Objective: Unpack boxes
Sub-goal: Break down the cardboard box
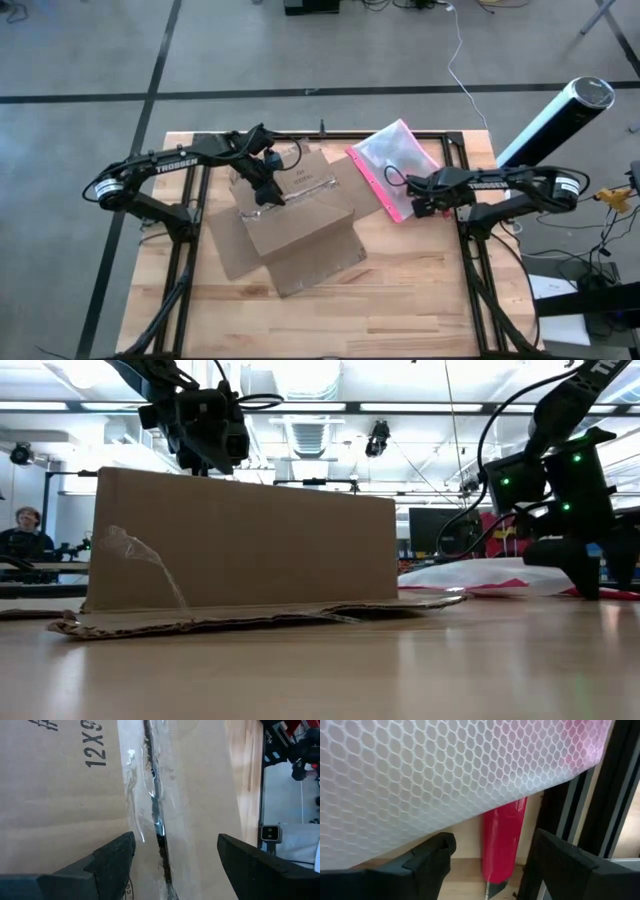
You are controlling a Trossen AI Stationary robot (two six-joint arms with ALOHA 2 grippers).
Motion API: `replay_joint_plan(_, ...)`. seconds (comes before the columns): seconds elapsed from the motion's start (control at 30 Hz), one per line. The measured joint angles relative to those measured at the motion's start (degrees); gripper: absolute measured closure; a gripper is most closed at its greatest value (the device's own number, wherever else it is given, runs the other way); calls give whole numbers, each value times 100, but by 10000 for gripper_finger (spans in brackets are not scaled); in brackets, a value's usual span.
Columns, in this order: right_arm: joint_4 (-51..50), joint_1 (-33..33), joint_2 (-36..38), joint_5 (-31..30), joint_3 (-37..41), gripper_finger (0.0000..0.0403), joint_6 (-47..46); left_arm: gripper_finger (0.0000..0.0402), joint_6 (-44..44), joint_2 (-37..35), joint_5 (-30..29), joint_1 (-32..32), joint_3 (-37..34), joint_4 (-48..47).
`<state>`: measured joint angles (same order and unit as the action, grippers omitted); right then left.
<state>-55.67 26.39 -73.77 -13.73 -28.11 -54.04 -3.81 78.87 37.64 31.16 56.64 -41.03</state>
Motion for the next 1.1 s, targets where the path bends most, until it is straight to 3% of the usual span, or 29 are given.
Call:
replay_joint_plan(0.17,170,76,5,247,14,139,277,125,2,0,16,0,0,2)
replay_joint_plan(0.33,261,78,-14,649,-128,169,440,125,15,0,18,0,0,37)
replay_joint_plan(0.67,1631,-12,-30,2775,-320,219,567,125,28,-2,17,0,7,222)
replay_joint_plan(0.9,1702,-160,-17,2758,-537,222,491,125,28,-2,31,-7,7,244)
replay_joint_plan(1.1,1559,-151,21,2320,-686,222,340,125,28,-2,38,-11,7,247)
